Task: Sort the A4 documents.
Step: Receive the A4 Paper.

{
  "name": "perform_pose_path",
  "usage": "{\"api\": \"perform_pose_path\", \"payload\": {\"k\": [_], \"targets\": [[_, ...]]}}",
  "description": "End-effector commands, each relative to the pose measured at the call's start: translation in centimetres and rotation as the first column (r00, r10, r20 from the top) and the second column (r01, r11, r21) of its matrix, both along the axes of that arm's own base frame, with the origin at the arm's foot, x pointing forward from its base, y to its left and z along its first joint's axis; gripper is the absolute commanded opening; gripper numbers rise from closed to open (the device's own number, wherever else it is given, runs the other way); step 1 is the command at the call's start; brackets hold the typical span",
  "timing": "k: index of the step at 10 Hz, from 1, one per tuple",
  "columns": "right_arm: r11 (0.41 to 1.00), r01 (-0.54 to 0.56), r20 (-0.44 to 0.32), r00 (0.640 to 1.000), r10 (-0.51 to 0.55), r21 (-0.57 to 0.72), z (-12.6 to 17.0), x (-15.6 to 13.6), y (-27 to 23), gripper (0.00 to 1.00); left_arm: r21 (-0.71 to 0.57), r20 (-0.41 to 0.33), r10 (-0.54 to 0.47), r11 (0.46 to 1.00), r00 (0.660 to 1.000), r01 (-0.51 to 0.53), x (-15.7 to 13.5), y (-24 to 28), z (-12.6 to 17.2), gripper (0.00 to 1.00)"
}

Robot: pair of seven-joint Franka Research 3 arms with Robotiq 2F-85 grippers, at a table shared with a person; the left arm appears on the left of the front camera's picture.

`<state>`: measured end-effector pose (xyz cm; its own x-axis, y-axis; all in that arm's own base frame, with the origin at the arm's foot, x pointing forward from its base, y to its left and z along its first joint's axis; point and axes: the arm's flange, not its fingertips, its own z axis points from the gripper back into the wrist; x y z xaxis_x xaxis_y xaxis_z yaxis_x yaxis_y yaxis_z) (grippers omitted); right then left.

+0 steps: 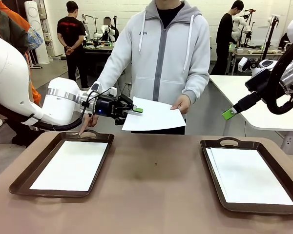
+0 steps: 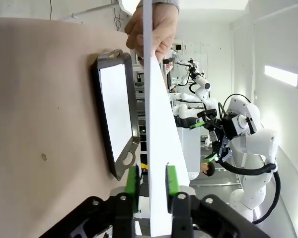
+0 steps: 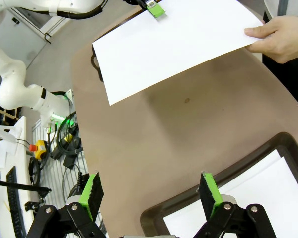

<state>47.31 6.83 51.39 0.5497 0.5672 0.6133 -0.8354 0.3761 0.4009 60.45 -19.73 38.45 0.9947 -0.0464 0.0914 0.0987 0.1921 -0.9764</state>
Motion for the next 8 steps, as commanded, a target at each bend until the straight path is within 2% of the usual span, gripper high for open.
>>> {"api": "perform_pose_path", "payload": {"k": [1,2,8], "targets": [[1.000,0.000,0.000,1.000,0.000,0.002,-0.06,0.03,0.00,1.00,-0.005,0.014,0.039,0.999,0.999,-0.039,0.10,-0.19,0.42,0.13],[1.000,0.000,0.000,1.000,0.000,0.002,-0.06,0.03,0.00,1.00,-0.005,0.011,0.041,0.999,0.999,-0.041,0.07,-0.25,0.39,0.00],[1.000,0.000,0.000,1.000,0.000,0.002,-0.06,0.03,0.00,1.00,0.007,0.001,0.059,0.998,0.998,-0.059,0.10,-0.08,0.32,0.00]]}}
